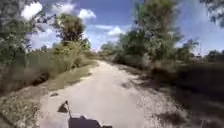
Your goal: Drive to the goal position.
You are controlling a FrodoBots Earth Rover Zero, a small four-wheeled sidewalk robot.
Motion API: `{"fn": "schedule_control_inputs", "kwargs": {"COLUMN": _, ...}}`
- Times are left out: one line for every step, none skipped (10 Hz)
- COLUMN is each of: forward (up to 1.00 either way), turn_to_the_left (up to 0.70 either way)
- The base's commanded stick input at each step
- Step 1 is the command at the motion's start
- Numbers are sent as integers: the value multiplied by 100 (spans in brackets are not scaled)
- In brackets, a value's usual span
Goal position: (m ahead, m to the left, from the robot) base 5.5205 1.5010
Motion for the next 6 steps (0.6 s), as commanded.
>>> {"fn": "schedule_control_inputs", "kwargs": {"forward": 85, "turn_to_the_left": 0}}
{"fn": "schedule_control_inputs", "kwargs": {"forward": 85, "turn_to_the_left": 0}}
{"fn": "schedule_control_inputs", "kwargs": {"forward": 85, "turn_to_the_left": 0}}
{"fn": "schedule_control_inputs", "kwargs": {"forward": 85, "turn_to_the_left": 0}}
{"fn": "schedule_control_inputs", "kwargs": {"forward": 85, "turn_to_the_left": 0}}
{"fn": "schedule_control_inputs", "kwargs": {"forward": 85, "turn_to_the_left": 0}}
